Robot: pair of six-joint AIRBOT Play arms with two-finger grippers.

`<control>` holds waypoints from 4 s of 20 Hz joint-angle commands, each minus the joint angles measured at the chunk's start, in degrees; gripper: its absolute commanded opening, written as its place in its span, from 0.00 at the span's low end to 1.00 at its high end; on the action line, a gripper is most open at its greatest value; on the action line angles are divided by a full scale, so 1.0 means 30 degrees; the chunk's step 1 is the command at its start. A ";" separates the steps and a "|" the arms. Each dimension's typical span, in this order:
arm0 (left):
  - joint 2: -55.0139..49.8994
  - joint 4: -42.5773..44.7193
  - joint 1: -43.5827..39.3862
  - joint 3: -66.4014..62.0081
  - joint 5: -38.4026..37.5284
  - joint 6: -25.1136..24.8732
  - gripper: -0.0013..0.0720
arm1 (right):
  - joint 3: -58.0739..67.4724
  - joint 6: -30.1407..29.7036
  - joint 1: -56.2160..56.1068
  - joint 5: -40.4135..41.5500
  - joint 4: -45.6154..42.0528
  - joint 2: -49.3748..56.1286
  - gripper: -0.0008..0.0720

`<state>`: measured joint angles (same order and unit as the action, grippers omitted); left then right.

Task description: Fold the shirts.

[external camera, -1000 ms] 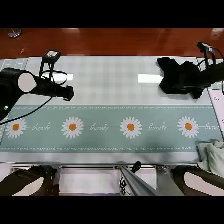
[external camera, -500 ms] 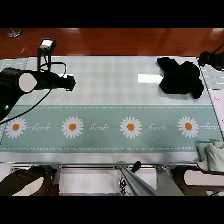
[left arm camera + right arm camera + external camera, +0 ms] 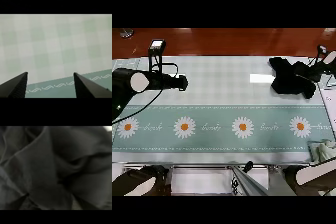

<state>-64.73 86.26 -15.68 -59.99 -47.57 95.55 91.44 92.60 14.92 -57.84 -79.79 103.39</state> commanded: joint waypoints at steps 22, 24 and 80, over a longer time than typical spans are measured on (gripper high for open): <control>0.5617 -0.2892 -0.0007 -1.5344 -0.9515 -0.0670 0.95 | 0.0087 -0.5027 -0.1355 -0.1384 0.8284 -1.8972 0.05; 0.5705 -0.1647 -0.0007 -1.5336 -1.1715 -0.0634 0.95 | 0.0087 -0.5005 -0.1362 -0.3745 0.8845 -1.8192 0.05; -0.0969 -1.3340 0.8378 1.0848 -0.3177 -0.7439 0.95 | -0.1515 -0.5056 0.0073 -0.7708 0.3060 -0.7949 0.85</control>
<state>-62.26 50.68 10.70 -27.57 -61.21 74.78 87.05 77.54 15.09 -80.73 -70.65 79.53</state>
